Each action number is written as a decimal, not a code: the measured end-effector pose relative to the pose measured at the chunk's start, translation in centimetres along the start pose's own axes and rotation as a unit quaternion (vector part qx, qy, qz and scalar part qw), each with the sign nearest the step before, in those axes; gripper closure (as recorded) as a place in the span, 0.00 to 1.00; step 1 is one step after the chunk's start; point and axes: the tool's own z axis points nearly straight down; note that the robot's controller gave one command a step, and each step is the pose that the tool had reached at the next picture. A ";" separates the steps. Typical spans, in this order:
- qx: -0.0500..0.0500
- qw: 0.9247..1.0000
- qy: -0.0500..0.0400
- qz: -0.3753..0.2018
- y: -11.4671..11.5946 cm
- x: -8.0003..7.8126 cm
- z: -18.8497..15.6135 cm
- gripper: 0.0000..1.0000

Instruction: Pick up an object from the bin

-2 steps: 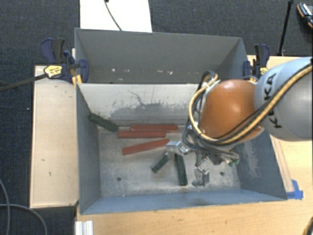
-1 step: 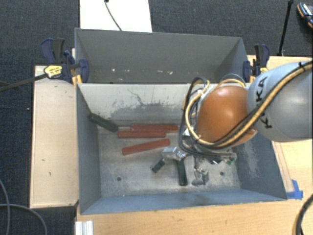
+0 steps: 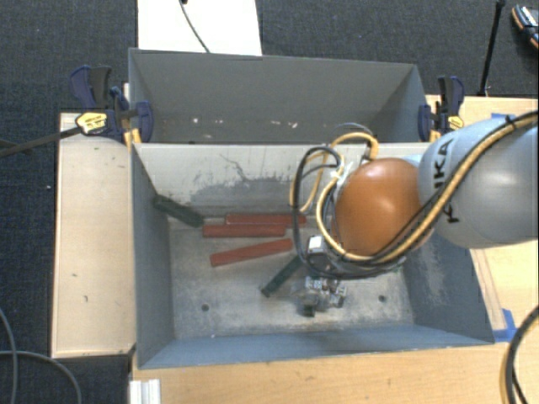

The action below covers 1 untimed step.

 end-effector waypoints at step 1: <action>0.000 1.000 0.000 0.000 0.0 0.0 0.0 1.00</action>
Offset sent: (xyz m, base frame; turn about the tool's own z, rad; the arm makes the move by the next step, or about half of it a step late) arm 0.0001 -0.0001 0.0525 0.0000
